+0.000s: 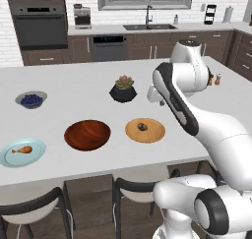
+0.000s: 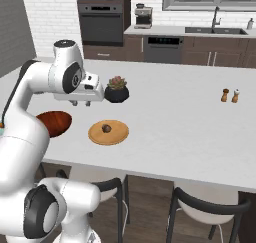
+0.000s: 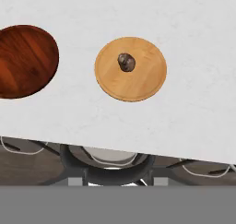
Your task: Pick the chicken drumstick and mushroom from their plates and place them in the bowl. Then put the bowl in the fridge.
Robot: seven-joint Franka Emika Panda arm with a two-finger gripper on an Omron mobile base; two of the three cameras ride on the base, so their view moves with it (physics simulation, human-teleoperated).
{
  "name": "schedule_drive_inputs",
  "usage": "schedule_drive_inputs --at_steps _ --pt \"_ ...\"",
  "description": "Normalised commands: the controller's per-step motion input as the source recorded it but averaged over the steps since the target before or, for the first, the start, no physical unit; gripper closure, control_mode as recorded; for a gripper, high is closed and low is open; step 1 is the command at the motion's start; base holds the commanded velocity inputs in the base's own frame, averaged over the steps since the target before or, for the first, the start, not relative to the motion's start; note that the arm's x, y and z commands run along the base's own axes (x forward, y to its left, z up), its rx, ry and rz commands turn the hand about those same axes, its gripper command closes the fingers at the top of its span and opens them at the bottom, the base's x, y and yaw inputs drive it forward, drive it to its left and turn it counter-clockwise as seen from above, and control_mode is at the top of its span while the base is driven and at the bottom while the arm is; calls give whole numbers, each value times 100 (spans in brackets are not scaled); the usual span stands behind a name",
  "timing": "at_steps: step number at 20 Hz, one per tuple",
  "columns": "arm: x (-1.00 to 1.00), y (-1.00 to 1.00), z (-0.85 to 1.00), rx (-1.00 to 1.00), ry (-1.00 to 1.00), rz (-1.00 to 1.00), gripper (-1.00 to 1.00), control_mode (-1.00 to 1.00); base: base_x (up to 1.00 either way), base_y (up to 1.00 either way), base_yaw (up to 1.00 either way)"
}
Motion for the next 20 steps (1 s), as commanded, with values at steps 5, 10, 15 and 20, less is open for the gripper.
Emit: schedule_drive_inputs --at_steps 5,10,15,20 --pt "12 -4 -21 0 0 0 -100 -100 0 0 0" --pt "66 -2 -58 0 6 0 -100 -100 0 0 0" --pt "85 -7 -63 0 11 0 -100 -100 0 0 0" --pt "73 -10 -58 0 6 0 -100 -100 0 0 0"
